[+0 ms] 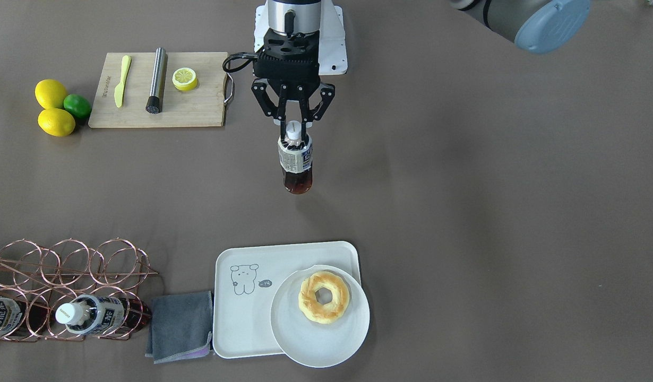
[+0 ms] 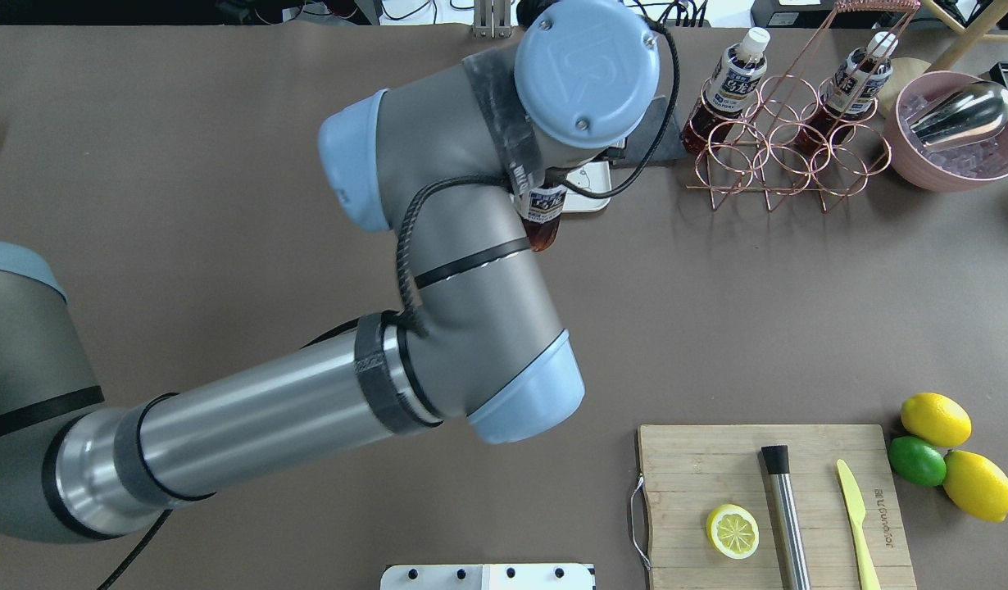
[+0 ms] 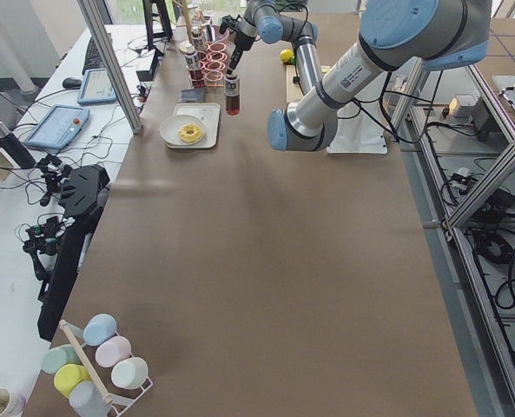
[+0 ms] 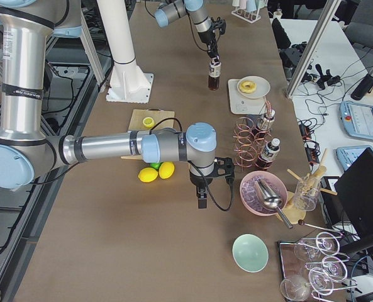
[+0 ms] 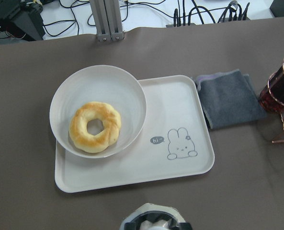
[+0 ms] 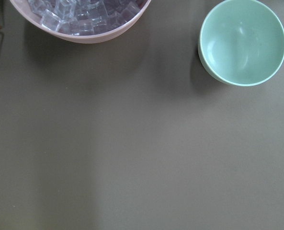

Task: Place tea on tray
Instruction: 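Lift the bottle with the left gripper and place it on the white tray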

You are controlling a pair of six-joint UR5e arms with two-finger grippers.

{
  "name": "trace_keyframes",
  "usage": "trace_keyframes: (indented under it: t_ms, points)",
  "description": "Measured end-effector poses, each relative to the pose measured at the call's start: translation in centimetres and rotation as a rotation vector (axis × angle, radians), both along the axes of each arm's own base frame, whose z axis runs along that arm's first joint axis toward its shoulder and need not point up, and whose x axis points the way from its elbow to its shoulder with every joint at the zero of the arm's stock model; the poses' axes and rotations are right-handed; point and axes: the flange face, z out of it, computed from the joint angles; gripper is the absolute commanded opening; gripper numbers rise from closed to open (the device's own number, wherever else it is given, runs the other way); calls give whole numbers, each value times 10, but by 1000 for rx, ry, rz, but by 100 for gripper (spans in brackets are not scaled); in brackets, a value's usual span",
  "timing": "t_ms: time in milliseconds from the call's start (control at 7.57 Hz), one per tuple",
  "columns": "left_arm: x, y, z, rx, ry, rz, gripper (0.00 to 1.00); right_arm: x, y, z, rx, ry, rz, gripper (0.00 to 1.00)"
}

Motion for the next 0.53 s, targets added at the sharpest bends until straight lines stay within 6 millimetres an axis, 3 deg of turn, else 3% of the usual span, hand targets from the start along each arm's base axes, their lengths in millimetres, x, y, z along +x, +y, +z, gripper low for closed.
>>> trace_keyframes:
  t_ms: [264,529]
  points:
    - [30,-65,-18,5,11,-54,0,0,4,5,-11,-4,1,100]
    - [48,-126,-35,-10,13,-87,0,0,6,7,-17,-4,1,100]
